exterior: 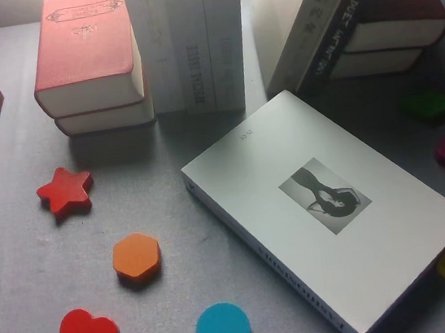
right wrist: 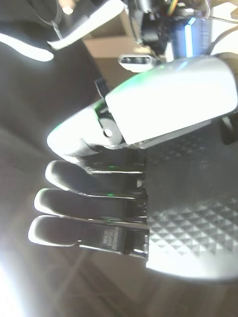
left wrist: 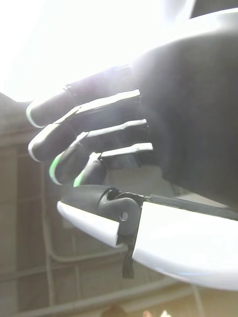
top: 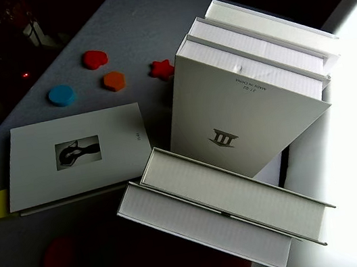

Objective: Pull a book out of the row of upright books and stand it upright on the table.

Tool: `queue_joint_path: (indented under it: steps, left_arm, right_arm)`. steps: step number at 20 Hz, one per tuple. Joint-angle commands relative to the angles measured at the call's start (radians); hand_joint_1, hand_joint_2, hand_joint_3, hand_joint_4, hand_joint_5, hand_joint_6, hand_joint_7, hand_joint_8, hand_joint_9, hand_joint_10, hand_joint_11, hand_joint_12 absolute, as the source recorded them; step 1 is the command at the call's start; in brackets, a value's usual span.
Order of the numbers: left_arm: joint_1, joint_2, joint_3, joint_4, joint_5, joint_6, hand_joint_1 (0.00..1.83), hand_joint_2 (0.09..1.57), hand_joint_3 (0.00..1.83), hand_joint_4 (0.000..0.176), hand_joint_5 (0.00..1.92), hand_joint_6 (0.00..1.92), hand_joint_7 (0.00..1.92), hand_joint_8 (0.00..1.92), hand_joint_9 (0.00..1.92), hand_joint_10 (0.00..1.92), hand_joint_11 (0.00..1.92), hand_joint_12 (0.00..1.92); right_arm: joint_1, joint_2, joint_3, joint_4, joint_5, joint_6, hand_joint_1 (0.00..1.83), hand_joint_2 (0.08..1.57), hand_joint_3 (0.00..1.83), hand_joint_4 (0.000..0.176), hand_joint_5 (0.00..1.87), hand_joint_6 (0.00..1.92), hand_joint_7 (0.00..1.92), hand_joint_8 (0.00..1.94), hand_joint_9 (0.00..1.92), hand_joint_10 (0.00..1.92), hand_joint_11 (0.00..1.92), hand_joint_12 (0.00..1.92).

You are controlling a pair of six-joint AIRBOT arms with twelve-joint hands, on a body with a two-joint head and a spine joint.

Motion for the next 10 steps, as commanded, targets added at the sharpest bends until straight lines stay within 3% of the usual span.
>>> queue_joint_path:
  steps: [1,2,3,4,6,7,8,9,10]
  left_arm:
    - [-0.011,-0.007,-0.001,-0.038,-0.087,-0.008,1.03,1.37,0.01,0.029,0.5,1.74,0.62,1.6,0.53,1.45,0.31,1.72]
    - [-0.011,-0.006,-0.002,-0.038,-0.087,-0.008,1.03,1.37,0.01,0.029,0.5,1.74,0.62,1.6,0.53,1.45,0.31,1.72]
    - [-0.009,-0.003,-0.004,-0.038,-0.087,-0.008,1.03,1.37,0.01,0.029,0.5,1.74,0.62,1.6,0.53,1.45,0.31,1.72]
    - [-0.008,-0.003,-0.004,-0.038,-0.087,-0.008,1.03,1.37,0.01,0.029,0.5,1.74,0.62,1.6,0.53,1.45,0.31,1.72]
    - [-0.012,-0.011,-0.003,-0.04,-0.087,-0.008,1.03,1.37,0.01,0.029,0.5,1.74,0.62,1.6,0.53,1.45,0.31,1.72]
    - [-0.018,-0.016,0.0,-0.036,-0.087,-0.008,1.03,1.37,0.01,0.029,0.5,1.74,0.62,1.6,0.53,1.45,0.31,1.72]
    - [-0.022,-0.021,0.005,-0.033,-0.087,-0.008,1.03,1.37,0.01,0.029,0.5,1.74,0.62,1.6,0.53,1.45,0.31,1.72]
    - [-0.022,-0.022,0.005,-0.033,-0.087,-0.008,1.03,1.37,0.01,0.029,0.5,1.74,0.62,1.6,0.53,1.45,0.31,1.72]
    - [-0.022,-0.019,0.003,-0.034,-0.087,-0.008,1.03,1.37,0.01,0.029,0.5,1.74,0.62,1.6,0.53,1.45,0.31,1.72]
  right_arm:
    - [0.006,-0.002,0.001,0.062,0.104,-0.003,1.07,1.36,0.0,0.0,0.59,1.73,0.55,1.59,0.54,1.58,0.54,1.68]
    - [0.002,0.0,-0.001,0.066,0.106,-0.003,1.23,1.32,0.0,0.0,0.6,1.8,0.61,1.61,0.62,1.69,0.61,1.71]
    - [-0.007,-0.005,-0.002,0.079,0.118,-0.004,1.12,1.32,0.0,0.01,0.59,1.7,0.66,1.52,0.65,1.61,0.63,1.66]
    - [-0.015,-0.013,-0.002,0.093,0.133,-0.009,1.05,1.38,0.01,0.011,0.49,1.71,0.6,1.69,0.56,1.72,0.56,1.73]
    - [-0.111,-0.083,0.008,0.23,0.25,-0.025,1.12,1.29,0.0,0.007,0.63,1.5,0.75,1.5,0.68,1.71,0.59,1.76]
    - [-0.132,-0.099,0.007,0.262,0.25,-0.025,1.09,1.34,0.0,0.0,0.51,1.63,0.7,1.59,0.65,1.73,0.59,1.77]
    - [-0.115,-0.105,0.005,0.265,0.25,-0.026,1.04,1.33,0.0,0.0,0.59,1.59,0.68,1.71,0.68,1.81,0.63,1.83]
    - [-0.107,-0.106,0.007,0.26,0.25,-0.024,1.08,1.32,0.0,0.0,0.56,1.62,0.7,1.56,0.67,1.74,0.59,1.76]
    - [-0.11,-0.102,0.006,0.258,0.25,-0.024,1.12,1.3,0.0,0.0,0.59,1.53,0.74,1.53,0.65,1.69,0.56,1.76]
